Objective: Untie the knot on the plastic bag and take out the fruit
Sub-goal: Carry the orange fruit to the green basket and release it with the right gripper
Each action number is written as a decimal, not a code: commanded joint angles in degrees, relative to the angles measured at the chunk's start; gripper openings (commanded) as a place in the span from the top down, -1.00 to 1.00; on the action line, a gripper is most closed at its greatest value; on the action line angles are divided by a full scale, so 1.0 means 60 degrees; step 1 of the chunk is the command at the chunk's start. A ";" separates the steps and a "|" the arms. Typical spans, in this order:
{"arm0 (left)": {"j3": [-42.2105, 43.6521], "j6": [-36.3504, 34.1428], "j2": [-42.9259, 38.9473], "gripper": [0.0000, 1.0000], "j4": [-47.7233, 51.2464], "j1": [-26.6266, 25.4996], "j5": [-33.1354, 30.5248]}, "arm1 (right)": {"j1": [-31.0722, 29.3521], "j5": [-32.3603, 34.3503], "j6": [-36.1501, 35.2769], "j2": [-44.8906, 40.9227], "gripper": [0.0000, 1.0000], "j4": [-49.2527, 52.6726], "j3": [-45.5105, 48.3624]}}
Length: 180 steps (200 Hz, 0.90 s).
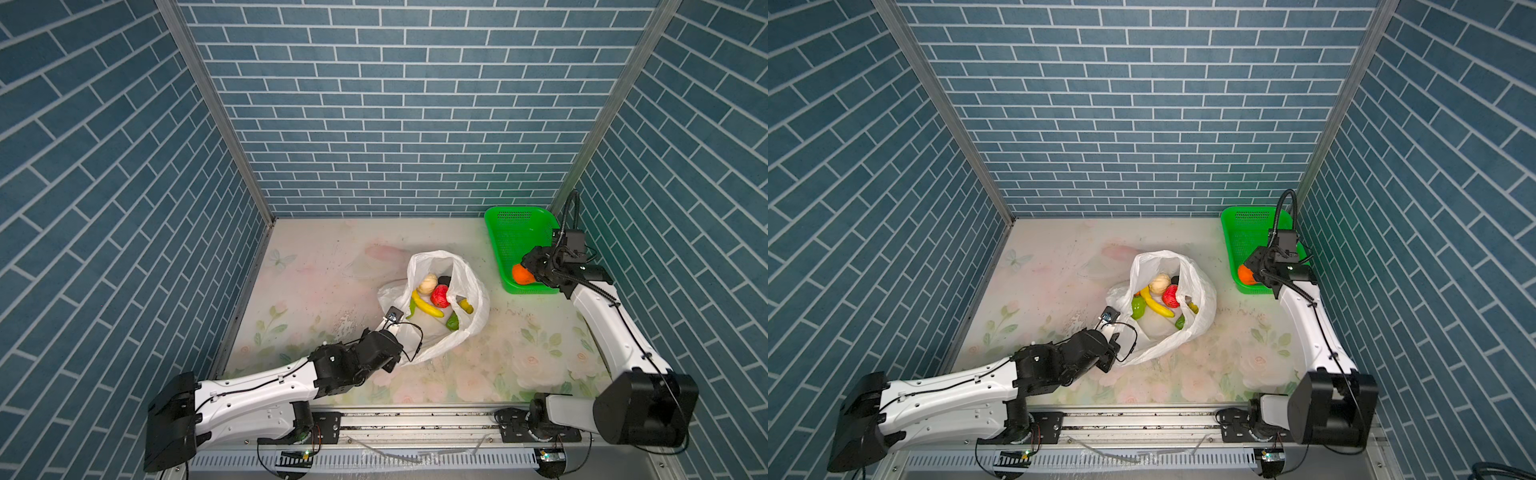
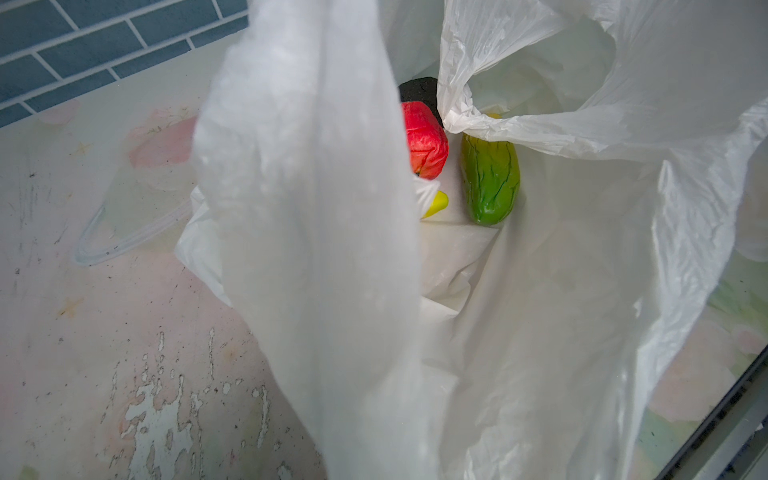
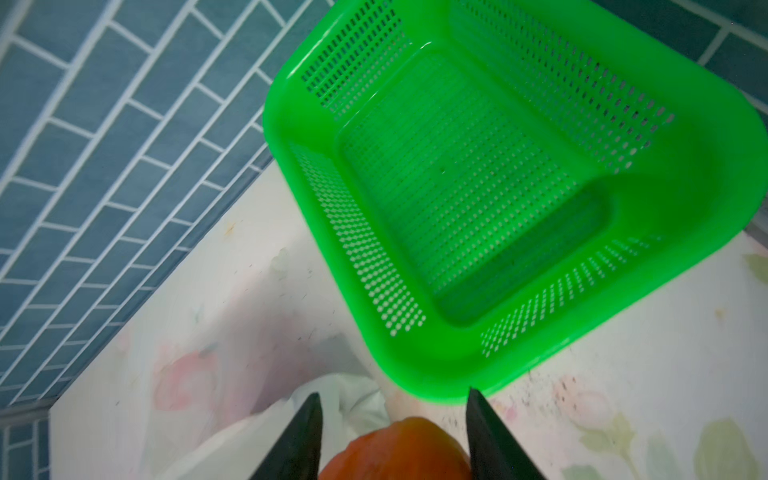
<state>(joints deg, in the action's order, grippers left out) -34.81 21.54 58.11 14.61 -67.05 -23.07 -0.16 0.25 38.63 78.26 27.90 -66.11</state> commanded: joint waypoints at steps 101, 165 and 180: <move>-0.0468 -0.0157 0.0106 1.00 0.0173 -0.0046 -0.0168 | 0.0568 0.0346 -0.1341 0.4001 -0.44 -0.0852 -0.2528; -0.0436 -0.0177 0.0045 1.00 0.0231 -0.0043 -0.0139 | 0.0268 0.0487 -0.1774 0.2795 -0.71 -0.0228 -0.2488; -0.0379 -0.0177 0.0017 1.00 0.0211 -0.0044 -0.0137 | 0.0025 0.0588 -0.1907 0.2399 -0.81 0.0136 -0.2455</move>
<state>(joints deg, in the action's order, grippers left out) -36.42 21.06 58.57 15.51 -67.05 -23.20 2.24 2.20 30.13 98.21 24.32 -78.37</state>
